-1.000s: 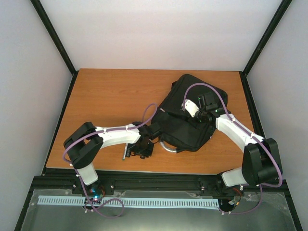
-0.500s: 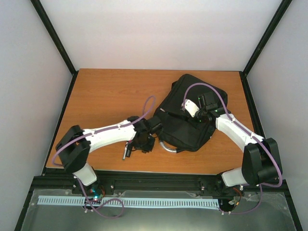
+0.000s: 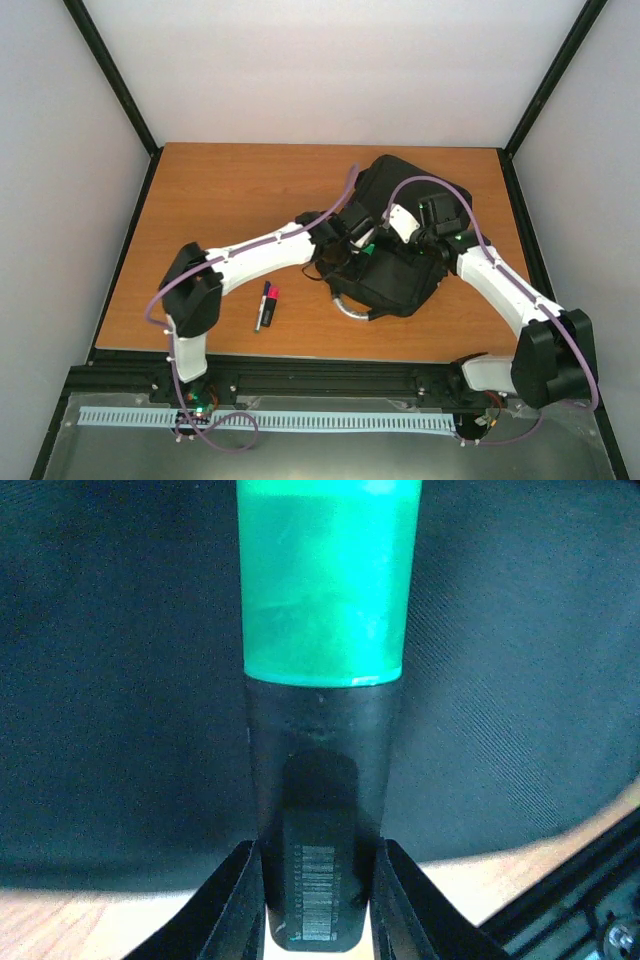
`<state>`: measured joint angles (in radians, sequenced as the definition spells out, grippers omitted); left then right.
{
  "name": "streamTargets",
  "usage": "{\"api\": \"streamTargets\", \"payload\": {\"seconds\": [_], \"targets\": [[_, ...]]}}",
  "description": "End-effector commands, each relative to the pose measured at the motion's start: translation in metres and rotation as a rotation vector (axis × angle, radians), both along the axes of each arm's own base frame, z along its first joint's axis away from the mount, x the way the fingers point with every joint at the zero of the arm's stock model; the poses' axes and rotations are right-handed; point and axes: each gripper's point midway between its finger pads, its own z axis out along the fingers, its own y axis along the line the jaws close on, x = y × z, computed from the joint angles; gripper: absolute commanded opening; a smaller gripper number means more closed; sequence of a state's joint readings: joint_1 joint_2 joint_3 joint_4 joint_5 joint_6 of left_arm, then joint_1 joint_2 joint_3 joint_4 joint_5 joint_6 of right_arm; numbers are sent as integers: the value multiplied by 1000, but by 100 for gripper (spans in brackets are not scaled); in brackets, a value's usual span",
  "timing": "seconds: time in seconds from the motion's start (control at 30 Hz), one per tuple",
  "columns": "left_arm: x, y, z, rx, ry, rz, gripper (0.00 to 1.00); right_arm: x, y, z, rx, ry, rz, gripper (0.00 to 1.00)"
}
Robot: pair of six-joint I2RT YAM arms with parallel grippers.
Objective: Pack the student bag
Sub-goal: Place the stationery in the student bag.
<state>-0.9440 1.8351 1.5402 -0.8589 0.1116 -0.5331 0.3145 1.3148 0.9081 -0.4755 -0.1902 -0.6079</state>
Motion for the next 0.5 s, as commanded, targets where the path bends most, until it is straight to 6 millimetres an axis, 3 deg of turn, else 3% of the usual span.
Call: {"api": "streamTargets", "payload": {"seconds": [0.0, 0.23, 0.4, 0.47], "targets": [[17, -22, -3, -44, 8, -52, 9, -3, 4, 20, 41, -65, 12, 3], [70, -32, -6, -137, -10, 20, 9, -3, 4, 17, 37, -57, 16, 3], [86, -44, -15, -128, -25, 8, 10, -4, 4, 14, 32, -50, 18, 3], [91, -44, -19, -105, -32, 14, 16, -3, 3, 14, 28, -49, 17, 3]]}}
